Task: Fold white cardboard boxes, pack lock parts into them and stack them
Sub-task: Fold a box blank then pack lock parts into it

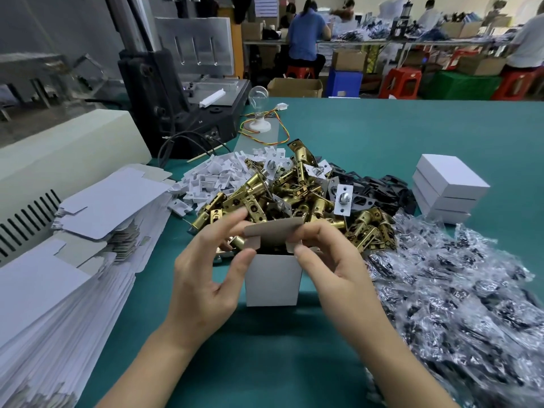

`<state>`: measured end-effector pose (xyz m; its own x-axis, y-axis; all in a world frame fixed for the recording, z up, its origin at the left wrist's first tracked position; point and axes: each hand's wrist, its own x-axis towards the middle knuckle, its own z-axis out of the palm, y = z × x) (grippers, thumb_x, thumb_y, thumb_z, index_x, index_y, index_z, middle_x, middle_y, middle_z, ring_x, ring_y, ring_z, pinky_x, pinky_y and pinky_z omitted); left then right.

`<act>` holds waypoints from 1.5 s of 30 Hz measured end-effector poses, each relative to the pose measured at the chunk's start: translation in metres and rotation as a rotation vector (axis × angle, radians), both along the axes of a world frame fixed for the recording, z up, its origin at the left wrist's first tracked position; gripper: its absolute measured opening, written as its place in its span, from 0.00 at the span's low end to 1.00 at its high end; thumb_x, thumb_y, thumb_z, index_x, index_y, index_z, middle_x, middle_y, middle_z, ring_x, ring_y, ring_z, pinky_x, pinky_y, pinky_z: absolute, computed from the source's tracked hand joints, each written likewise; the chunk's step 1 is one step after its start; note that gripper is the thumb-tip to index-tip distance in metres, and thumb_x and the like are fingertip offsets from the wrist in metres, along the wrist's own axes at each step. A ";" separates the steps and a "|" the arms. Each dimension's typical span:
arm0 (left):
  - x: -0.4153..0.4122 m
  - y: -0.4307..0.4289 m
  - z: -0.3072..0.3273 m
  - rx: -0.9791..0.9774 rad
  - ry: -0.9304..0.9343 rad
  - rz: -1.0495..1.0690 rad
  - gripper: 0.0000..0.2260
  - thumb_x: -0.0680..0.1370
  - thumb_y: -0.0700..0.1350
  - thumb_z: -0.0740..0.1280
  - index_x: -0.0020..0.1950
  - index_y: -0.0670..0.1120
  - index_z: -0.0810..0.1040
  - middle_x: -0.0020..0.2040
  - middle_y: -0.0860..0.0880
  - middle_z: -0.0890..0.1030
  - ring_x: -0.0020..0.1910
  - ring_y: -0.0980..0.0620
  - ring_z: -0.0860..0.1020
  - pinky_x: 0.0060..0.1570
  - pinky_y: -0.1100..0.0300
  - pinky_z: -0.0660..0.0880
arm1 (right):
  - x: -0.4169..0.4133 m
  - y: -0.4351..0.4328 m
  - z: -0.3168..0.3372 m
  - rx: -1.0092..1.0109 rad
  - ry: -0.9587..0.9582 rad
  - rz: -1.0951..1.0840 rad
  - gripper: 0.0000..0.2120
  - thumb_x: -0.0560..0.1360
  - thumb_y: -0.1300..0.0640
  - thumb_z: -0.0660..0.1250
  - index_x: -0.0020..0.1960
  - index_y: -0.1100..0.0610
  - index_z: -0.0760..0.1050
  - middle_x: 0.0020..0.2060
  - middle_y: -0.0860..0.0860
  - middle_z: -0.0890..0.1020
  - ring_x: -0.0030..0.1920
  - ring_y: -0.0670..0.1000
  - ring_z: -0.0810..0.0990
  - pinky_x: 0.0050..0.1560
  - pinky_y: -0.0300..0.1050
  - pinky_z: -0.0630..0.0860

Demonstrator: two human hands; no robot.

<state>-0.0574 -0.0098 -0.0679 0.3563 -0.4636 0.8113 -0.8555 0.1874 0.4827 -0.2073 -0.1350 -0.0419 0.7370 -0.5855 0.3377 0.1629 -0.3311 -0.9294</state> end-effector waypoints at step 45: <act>0.001 0.000 0.009 0.154 0.424 -0.213 0.09 0.82 0.49 0.66 0.55 0.51 0.86 0.52 0.53 0.87 0.53 0.47 0.83 0.50 0.57 0.76 | 0.002 -0.003 -0.010 -0.112 -0.068 -0.098 0.09 0.82 0.57 0.67 0.58 0.48 0.84 0.57 0.41 0.85 0.61 0.50 0.82 0.56 0.49 0.82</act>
<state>-0.0560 -0.0101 -0.0590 0.5243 -0.6647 0.5323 -0.5289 0.2357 0.8153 -0.2054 -0.1376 -0.0515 0.6514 -0.6092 0.4522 0.1864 -0.4493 -0.8737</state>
